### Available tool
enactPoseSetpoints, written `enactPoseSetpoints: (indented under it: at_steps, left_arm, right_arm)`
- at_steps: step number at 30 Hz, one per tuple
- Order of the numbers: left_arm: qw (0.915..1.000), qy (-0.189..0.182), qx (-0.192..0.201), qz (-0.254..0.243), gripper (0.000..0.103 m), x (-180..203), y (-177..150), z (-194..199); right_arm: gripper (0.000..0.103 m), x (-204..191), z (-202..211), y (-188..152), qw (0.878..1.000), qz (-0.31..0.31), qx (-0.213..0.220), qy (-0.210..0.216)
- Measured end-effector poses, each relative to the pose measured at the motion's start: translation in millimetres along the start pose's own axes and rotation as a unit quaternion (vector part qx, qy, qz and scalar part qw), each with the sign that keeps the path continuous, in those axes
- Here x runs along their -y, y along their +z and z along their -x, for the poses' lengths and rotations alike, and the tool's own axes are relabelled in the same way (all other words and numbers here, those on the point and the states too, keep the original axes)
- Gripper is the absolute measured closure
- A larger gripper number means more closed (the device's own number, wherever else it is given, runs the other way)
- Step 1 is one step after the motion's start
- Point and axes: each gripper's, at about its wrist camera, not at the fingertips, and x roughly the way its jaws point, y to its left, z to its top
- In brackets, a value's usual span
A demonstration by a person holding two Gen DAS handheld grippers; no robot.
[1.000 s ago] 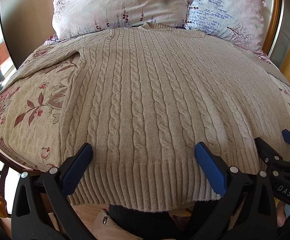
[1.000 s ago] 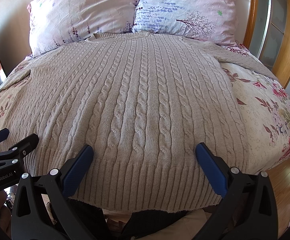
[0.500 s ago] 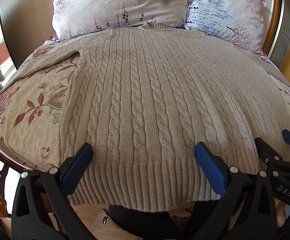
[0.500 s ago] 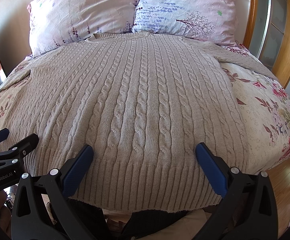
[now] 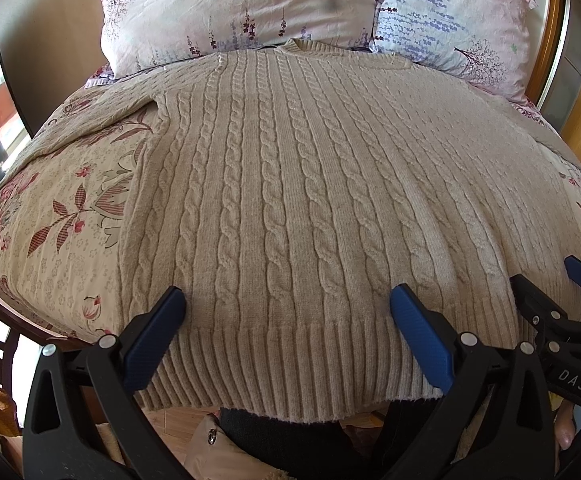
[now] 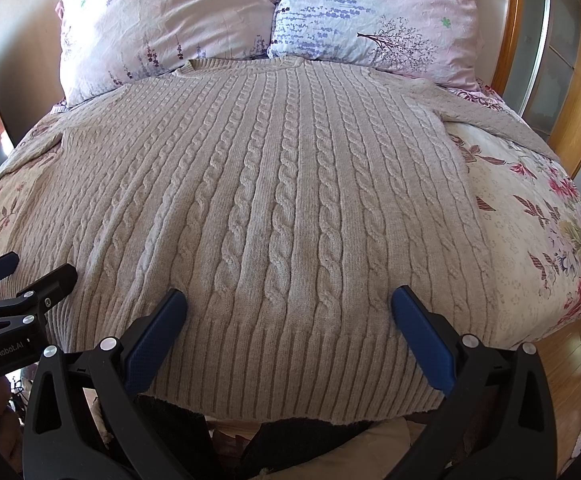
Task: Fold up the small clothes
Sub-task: 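Move the right gripper to the sweater's side edge and grasp it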
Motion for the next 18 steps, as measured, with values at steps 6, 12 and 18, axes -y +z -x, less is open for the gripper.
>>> enactPoseSetpoints:
  at_steps: [6,12,18]
  left_arm:
    - [0.9999,-0.006,-0.012,-0.007,0.002,-3.7,7.1,-0.6]
    - [0.9990,-0.039,0.021,-0.002,0.002,-13.0,23.8,1.3]
    - [0.9954,-0.083,0.047,0.010,0.002,-23.5,61.9,-7.4]
  right_arm:
    - [0.001,6.5,-1.5,3.4,0.999,0.040,0.006,0.029]
    - [0.001,16.8,-2.1,8.9,0.996,0.062,0.011,0.061]
    - [0.001,60.7,6.9,53.9,0.997,-0.012,0.044,0.069]
